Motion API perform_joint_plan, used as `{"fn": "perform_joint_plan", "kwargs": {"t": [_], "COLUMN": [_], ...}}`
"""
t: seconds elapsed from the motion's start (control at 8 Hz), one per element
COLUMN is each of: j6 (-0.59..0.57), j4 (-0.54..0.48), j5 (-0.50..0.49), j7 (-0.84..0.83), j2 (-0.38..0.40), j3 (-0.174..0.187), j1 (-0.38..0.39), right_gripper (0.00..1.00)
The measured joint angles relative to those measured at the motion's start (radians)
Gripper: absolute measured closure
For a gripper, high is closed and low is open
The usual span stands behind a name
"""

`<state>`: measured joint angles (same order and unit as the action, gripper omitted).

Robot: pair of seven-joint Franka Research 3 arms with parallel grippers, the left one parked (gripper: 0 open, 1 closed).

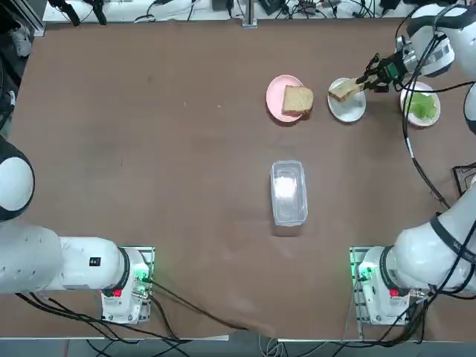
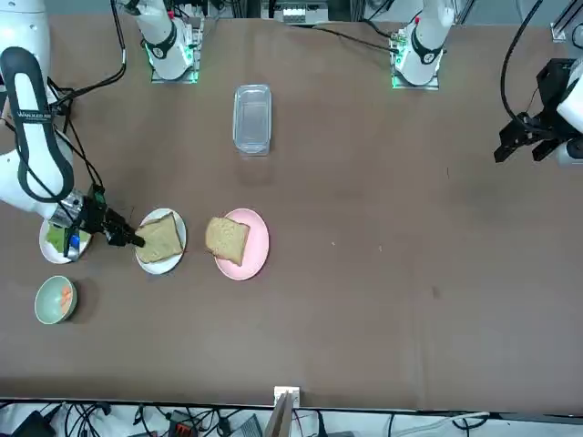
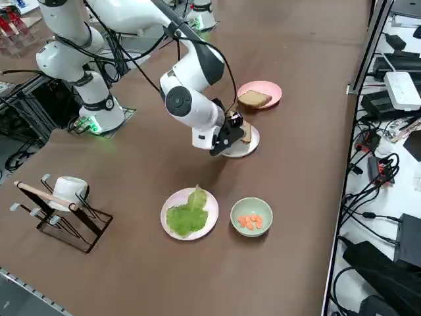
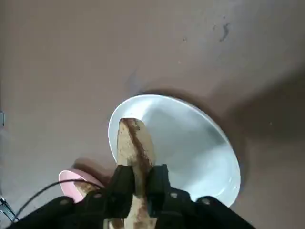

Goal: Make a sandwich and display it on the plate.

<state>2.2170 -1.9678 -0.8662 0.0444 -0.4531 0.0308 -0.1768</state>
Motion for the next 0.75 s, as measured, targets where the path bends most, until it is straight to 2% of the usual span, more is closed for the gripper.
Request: {"fn": "perform_joint_plan", "kwargs": {"t": [0.5, 0.62, 0.75], "j6": [-0.001, -0.001, -0.001], "j4": [0.013, 0.018, 0.023], "j5": [-0.001, -0.002, -0.001], "j7": [0.012, 0.013, 0.015], "j2": [0.001, 0.002, 0.008], "j3": [0.001, 0.001, 0.001], "j1": [-0.019, -0.019, -0.021], "right_gripper": [0.08, 0.01, 0.00]}}
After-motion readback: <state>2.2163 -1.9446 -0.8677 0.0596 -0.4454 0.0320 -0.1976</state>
